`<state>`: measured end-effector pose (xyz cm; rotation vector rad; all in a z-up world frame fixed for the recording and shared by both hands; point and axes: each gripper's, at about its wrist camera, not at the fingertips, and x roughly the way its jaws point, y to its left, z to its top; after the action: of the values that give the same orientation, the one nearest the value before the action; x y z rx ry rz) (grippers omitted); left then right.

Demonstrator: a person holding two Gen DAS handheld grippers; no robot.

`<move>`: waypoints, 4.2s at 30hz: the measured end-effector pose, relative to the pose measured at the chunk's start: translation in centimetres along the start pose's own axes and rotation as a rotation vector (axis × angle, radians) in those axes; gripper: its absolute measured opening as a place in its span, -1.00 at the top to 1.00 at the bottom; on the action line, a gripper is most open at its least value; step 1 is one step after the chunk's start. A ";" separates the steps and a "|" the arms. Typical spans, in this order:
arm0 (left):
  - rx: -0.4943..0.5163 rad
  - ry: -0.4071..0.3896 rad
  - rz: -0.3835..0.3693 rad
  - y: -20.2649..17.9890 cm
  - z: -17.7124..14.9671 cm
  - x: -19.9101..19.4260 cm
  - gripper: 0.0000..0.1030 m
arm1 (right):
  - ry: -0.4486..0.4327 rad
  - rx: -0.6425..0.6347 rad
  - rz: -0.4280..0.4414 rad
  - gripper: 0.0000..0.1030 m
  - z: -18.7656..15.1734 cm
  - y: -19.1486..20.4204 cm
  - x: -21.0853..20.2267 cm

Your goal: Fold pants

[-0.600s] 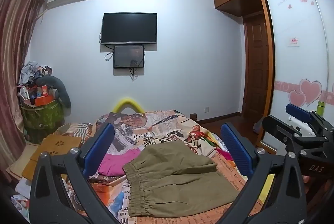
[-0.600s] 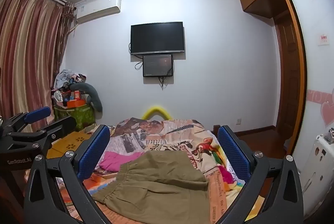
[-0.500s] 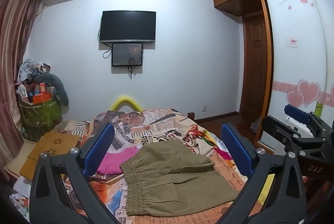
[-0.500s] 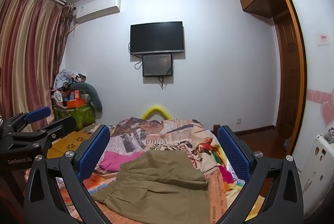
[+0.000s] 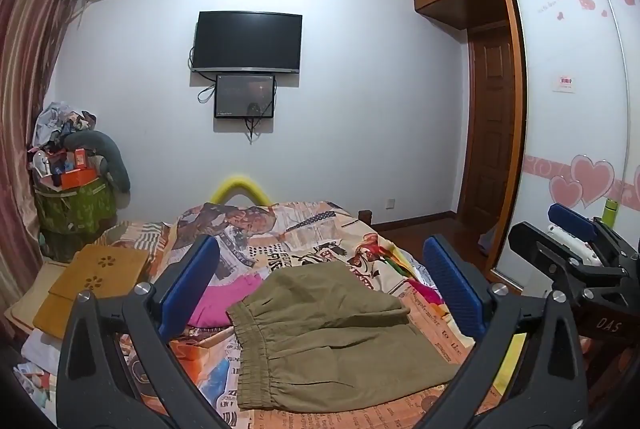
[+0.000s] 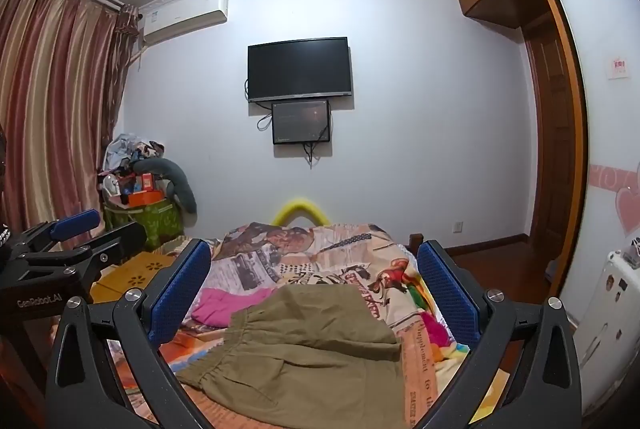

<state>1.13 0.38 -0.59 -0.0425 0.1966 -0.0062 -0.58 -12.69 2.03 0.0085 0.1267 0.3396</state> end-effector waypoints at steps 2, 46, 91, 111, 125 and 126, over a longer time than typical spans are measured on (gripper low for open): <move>0.001 0.001 0.002 0.1 0.2 -0.1 -1.00 | 0.004 0.003 -0.001 -0.99 0.1 0.0 0.0; 0.039 -0.007 0.023 -0.6 -0.5 0.1 -1.00 | 0.027 0.032 0.005 -0.99 -0.7 0.2 0.8; 0.011 0.343 0.104 4.3 -5.4 16.0 -1.00 | 0.307 0.004 -0.113 -0.99 -6.8 -4.0 9.8; -0.039 0.819 0.194 13.0 -17.4 32.2 -0.76 | 0.754 0.078 -0.040 -0.95 -16.3 -12.0 21.0; -0.070 1.017 0.097 14.6 -21.9 35.9 -0.65 | 0.891 0.171 0.061 -0.39 -19.7 -14.3 27.2; -0.068 1.021 0.093 14.5 -22.0 36.1 -0.65 | 0.897 0.184 0.073 -0.33 -19.9 -14.3 27.5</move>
<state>32.21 13.59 -29.83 -0.0955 1.2201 0.0728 27.40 -17.31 -21.54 0.0432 1.0478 0.3840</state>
